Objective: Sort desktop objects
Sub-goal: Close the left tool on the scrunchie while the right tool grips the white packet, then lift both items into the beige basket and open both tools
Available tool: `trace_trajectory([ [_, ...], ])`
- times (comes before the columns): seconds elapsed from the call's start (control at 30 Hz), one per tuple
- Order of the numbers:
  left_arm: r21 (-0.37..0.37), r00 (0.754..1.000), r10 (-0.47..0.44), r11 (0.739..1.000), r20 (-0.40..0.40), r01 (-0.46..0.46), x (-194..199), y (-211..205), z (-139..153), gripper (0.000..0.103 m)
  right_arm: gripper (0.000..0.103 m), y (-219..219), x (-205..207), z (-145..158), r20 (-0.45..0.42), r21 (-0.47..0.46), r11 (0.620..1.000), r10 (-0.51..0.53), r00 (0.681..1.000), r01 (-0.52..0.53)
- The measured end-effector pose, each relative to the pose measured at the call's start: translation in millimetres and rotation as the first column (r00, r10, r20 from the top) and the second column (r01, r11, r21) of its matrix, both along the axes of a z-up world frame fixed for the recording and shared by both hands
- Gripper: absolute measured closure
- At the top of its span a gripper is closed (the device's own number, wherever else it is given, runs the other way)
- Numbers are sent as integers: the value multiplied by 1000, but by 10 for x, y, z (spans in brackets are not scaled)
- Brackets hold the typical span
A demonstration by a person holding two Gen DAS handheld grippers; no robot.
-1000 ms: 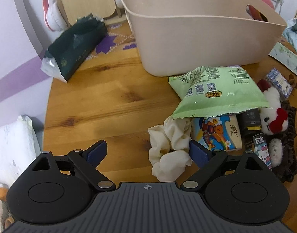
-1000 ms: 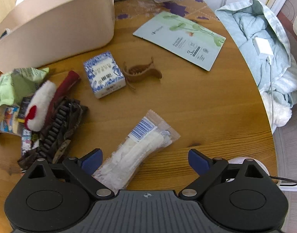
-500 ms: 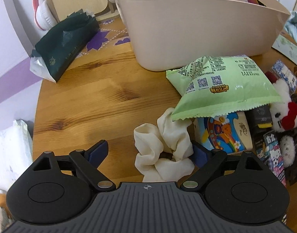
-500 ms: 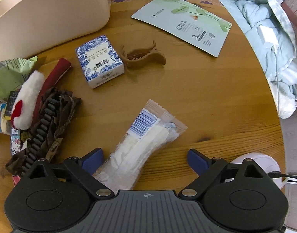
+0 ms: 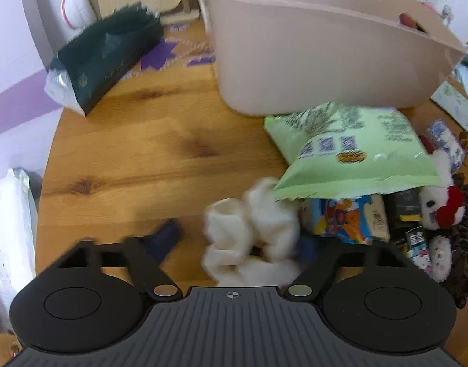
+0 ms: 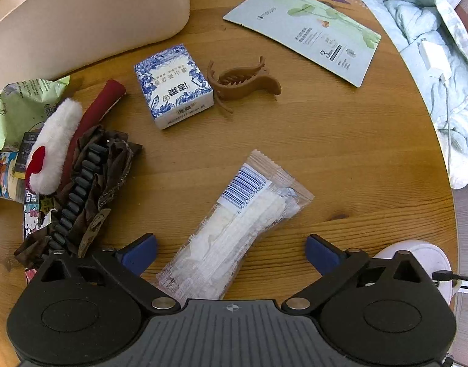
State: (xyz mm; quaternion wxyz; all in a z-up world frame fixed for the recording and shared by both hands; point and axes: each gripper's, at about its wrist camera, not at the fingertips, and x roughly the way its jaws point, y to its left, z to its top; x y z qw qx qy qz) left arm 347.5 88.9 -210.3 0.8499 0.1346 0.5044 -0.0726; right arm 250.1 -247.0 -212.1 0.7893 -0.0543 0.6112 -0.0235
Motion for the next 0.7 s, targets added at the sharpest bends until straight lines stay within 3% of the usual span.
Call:
trace_trajectory([
  [0.07, -1, 1000, 5, 1000, 2, -5, -16, -22, 18, 58, 18, 29, -37, 44, 21, -2, 1000, 14, 1000, -14],
  [0.2, -3, 1000, 5, 1000, -7, -5, -37, -33, 29, 78, 58, 102, -75, 135, 47, -6, 999, 52, 998, -52],
  [0.27, -1, 1000, 7, 1000, -11, -7, -63, -25, 35, 84, 72, 122, -90, 158, 51, -8, 998, 68, 996, -68],
  [0.43, 18, 1000, 22, 1000, -17, -22, -88, 28, 49, 87, 78, 27, -93, 170, 60, 24, 998, 57, 997, -59],
  [0.7, 24, 998, 60, 998, -22, -59, -139, 197, 180, 88, 79, -83, -141, 317, 105, 49, 996, 71, 992, -77],
])
